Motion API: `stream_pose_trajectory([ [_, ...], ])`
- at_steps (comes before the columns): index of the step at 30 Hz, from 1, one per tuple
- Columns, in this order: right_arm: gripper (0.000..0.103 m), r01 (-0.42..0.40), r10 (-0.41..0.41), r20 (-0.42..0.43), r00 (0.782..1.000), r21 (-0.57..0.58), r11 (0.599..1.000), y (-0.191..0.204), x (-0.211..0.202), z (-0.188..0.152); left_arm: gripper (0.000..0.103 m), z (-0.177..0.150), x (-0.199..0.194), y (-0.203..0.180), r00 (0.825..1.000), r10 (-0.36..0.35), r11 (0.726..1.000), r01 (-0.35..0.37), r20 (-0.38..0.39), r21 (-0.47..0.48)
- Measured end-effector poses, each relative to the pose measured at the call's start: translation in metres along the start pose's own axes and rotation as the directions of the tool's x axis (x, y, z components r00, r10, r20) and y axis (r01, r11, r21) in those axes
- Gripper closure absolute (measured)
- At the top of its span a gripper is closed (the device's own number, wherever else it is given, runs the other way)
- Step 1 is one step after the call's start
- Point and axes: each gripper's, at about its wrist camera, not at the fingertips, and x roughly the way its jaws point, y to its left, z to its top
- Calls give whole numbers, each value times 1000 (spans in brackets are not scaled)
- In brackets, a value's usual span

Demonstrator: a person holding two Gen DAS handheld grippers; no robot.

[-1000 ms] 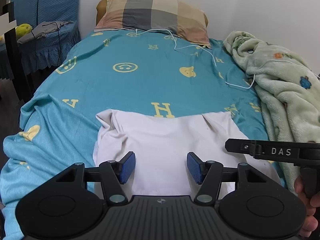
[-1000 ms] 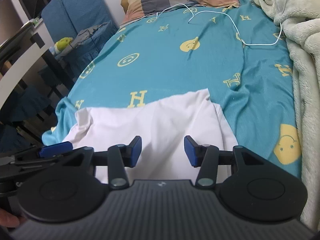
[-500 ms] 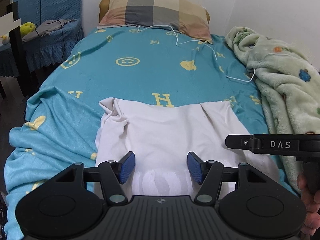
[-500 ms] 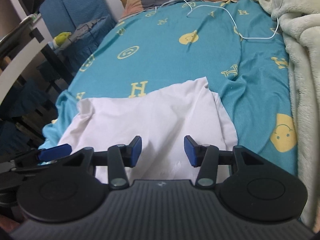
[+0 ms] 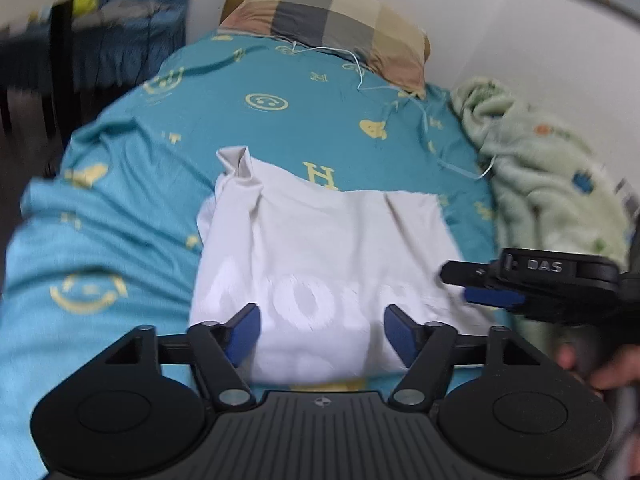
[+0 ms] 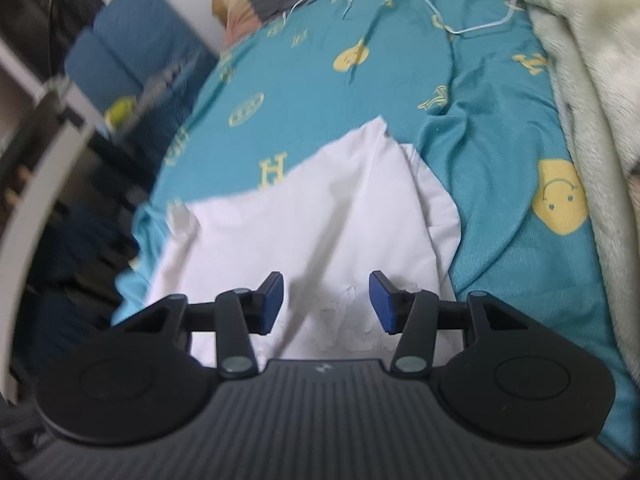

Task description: Fold clothes

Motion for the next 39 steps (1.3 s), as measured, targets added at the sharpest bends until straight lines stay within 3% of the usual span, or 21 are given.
stream_pose_trajectory([
  [2,52,-83,85,-10,996,106,991,-8,-5,1,16,-10,-14,11,993,-117,976,113,-10,-185],
  [4,52,-181,191,-22,981,229,956,-16,-8,0,10,-21,-17,18,984,-177,937,167,-7,-307],
  [8,52,-281,318,-29,948,399,873,-22,-13,-7,9,-29,9,38,979,-201,874,167,-28,-456],
  [12,52,-304,373,-77,925,440,845,-15,-13,-20,10,-35,40,68,970,-242,758,180,-13,-627],
  [13,52,-307,386,-89,918,455,836,-13,-12,-24,10,-36,45,73,970,-242,737,180,-5,-651],
  [18,51,-299,437,-140,888,547,782,-11,3,-42,13,-31,48,87,970,-225,688,222,87,-691],
  [21,41,-267,442,-135,887,631,729,-19,13,-52,13,-30,48,94,960,-246,631,266,138,-729],
  [23,38,-242,437,-125,891,683,689,-26,19,-59,12,-29,47,95,952,-261,615,293,162,-732],
  [25,26,-211,403,-104,909,719,662,-35,24,-63,12,-27,44,95,939,-283,602,334,198,-725],
  [31,26,-174,265,13,964,782,598,-59,29,-62,10,-20,42,90,898,-346,582,432,271,-689],
  [33,26,-181,231,49,972,783,595,-62,28,-59,8,-21,44,90,900,-346,584,427,263,-690],
  [35,35,-171,212,47,976,767,618,-61,27,-55,6,-25,50,90,908,-342,584,407,242,-702],
  [37,56,-132,175,15,984,724,677,-56,26,-52,6,-29,56,91,915,-338,584,388,220,-713],
  [39,63,-119,159,9,987,704,700,-55,25,-52,7,-32,62,91,919,-342,578,370,195,-727],
])
